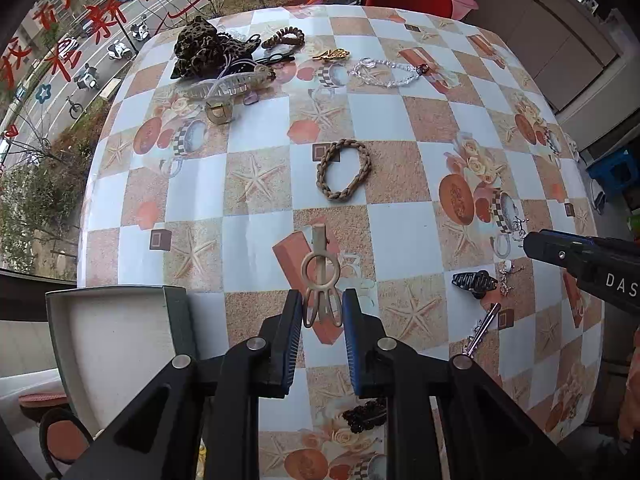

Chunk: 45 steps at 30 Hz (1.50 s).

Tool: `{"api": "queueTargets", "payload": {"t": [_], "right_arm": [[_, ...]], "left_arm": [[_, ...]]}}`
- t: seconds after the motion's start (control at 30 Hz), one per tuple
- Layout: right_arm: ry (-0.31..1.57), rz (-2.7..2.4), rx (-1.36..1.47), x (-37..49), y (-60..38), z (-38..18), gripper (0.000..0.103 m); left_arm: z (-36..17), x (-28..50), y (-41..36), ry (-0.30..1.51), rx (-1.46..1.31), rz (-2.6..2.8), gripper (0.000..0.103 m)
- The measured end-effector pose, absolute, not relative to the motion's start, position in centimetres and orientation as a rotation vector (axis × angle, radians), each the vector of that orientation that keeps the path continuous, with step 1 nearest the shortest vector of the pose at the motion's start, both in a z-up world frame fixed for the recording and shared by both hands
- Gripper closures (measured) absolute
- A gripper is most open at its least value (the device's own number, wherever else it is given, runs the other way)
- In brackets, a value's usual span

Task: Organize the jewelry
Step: 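Carry the silver charm and beige hair clip with both grippers over the white tray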

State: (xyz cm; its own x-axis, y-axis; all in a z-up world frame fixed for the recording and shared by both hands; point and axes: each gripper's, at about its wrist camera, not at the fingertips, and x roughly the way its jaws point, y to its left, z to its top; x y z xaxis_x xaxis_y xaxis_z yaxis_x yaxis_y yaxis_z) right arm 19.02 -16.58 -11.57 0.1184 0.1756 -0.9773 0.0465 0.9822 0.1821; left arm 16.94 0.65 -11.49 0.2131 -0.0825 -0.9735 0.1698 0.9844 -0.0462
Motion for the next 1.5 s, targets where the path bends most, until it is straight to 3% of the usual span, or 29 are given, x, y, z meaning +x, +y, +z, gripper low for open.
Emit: {"api": "queueTargets", "payload": {"t": [0.7,1.13,1.5], "right_arm": [[1.45,0.289,0.148,17.3,-6.6,-9.2,0.087],[1.485,0.482,0.044,17.1,4.5,-10.1,0.087],[1.559,0.599,-0.068,15.3,12.8,-13.6,0.087]], "left_arm": [[-9.0,12.3,13.2,1.308,-0.114,-0.036,0.08],[-11.7,8.3,22.6,1.348,-0.269,0.123,0.08],[-16.2,6.2,25.3,1.443,-0.248,0.213,0.08]]}}
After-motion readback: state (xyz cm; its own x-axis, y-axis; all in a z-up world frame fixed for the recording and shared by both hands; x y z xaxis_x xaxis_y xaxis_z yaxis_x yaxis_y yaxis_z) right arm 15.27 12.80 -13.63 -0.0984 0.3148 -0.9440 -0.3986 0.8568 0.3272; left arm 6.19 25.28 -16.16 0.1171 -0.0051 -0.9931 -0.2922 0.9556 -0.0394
